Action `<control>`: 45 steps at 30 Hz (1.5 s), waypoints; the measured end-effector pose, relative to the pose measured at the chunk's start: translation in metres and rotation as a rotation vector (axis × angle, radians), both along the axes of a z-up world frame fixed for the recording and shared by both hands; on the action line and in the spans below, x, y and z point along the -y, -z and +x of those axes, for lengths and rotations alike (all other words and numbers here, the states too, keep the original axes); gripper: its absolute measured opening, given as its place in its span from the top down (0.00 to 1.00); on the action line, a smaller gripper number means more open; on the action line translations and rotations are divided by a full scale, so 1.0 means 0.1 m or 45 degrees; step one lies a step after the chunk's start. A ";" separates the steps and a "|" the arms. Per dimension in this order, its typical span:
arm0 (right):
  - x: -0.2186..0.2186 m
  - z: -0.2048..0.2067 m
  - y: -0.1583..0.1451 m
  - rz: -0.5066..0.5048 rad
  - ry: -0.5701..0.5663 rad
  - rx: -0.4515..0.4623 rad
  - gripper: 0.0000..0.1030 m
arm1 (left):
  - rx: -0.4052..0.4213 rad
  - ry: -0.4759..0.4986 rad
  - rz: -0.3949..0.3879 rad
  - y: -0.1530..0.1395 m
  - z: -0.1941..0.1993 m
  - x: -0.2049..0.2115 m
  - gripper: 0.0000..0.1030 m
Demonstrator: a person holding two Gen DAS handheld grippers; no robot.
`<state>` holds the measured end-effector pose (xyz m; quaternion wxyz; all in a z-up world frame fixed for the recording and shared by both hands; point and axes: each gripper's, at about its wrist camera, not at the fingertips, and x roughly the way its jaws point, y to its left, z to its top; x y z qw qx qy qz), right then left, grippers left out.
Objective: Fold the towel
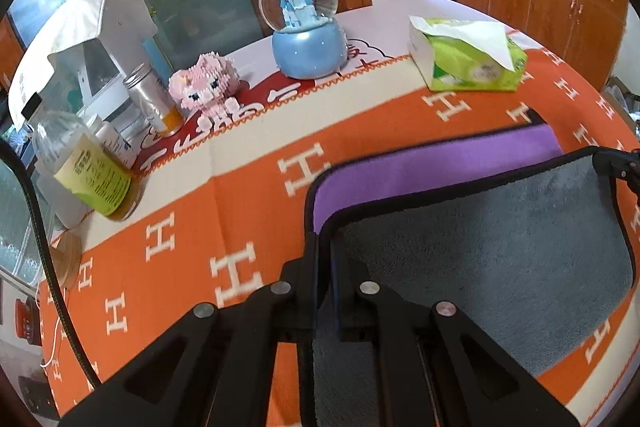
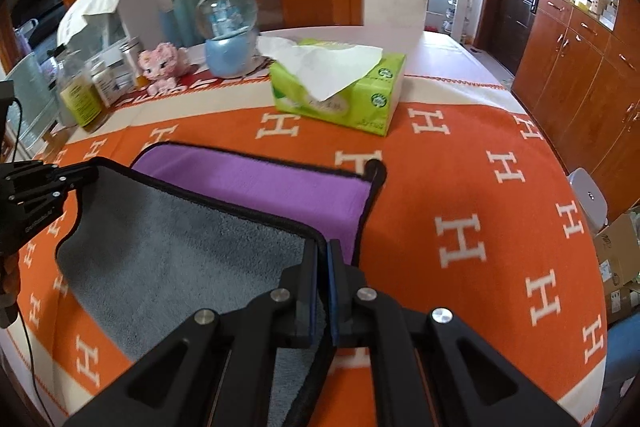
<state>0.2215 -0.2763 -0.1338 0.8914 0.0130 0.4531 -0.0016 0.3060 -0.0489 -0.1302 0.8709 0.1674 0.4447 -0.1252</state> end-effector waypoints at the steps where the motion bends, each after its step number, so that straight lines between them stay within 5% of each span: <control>1: 0.02 0.06 0.01 -0.004 0.011 0.000 0.96 | 0.003 -0.005 0.001 0.00 0.04 0.02 0.97; 28: 0.12 0.69 0.25 -0.101 0.086 -0.066 0.95 | -0.034 -0.158 0.034 0.34 0.65 0.29 0.96; 33: 0.14 0.68 0.24 -0.103 0.105 -0.066 0.80 | -0.018 -0.175 0.056 0.38 0.65 0.30 0.93; 36: 0.17 0.66 0.20 -0.104 0.114 -0.048 0.73 | -0.003 -0.197 0.055 0.35 0.65 0.27 0.85; 45: 0.23 0.53 -0.09 -0.045 0.124 -0.026 0.71 | 0.075 -0.253 0.025 -0.06 0.50 0.15 0.25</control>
